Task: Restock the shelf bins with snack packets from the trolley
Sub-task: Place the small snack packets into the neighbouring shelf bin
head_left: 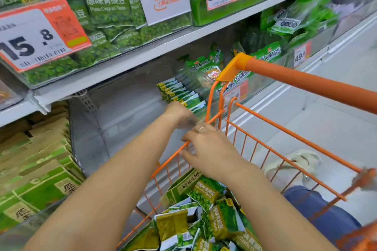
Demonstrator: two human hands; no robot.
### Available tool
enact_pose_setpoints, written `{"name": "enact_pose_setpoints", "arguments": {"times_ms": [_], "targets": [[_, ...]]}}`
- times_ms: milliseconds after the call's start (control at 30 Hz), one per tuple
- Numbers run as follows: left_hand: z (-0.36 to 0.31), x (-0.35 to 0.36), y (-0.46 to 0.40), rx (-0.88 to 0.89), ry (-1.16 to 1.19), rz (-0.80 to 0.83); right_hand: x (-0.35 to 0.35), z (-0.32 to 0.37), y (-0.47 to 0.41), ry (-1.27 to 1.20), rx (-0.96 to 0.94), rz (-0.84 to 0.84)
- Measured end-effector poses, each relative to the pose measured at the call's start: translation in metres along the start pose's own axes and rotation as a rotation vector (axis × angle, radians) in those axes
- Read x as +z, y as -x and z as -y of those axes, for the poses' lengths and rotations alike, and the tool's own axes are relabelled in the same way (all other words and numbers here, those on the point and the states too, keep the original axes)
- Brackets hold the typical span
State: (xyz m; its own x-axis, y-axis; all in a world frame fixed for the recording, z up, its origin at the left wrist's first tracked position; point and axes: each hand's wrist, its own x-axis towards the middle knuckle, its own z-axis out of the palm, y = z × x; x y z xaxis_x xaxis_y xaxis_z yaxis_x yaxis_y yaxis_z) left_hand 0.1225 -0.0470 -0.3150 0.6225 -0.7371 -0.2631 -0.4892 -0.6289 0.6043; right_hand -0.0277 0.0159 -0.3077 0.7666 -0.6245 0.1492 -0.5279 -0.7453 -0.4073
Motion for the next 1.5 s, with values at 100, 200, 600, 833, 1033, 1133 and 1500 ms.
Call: {"name": "enact_pose_setpoints", "arguments": {"times_ms": [100,200,600,833,1033,1133,1500], "targets": [[0.0,-0.002,-0.001,-0.022,-0.088,0.071,0.0,0.001,-0.001,0.003,-0.006,0.017],[-0.001,-0.003,-0.001,0.027,-0.039,0.17,-0.002,0.001,-0.001,-0.013,-0.002,0.053],[-0.004,-0.006,-0.007,0.252,-0.541,0.004,-0.003,0.0,-0.003,-0.033,0.007,0.088],[0.001,-0.01,-0.014,0.317,-0.645,-0.02,-0.003,0.0,-0.005,-0.028,0.009,0.101],[0.01,-0.034,0.004,0.302,-0.42,-0.073,-0.016,0.003,-0.001,-0.087,0.022,0.079],[0.02,-0.055,0.041,0.388,-0.079,-0.349,-0.03,0.007,0.001,-0.144,0.026,0.014],[0.103,-0.014,0.134,0.809,-0.138,-0.459,0.007,0.014,0.012,0.321,0.163,0.823]]}}
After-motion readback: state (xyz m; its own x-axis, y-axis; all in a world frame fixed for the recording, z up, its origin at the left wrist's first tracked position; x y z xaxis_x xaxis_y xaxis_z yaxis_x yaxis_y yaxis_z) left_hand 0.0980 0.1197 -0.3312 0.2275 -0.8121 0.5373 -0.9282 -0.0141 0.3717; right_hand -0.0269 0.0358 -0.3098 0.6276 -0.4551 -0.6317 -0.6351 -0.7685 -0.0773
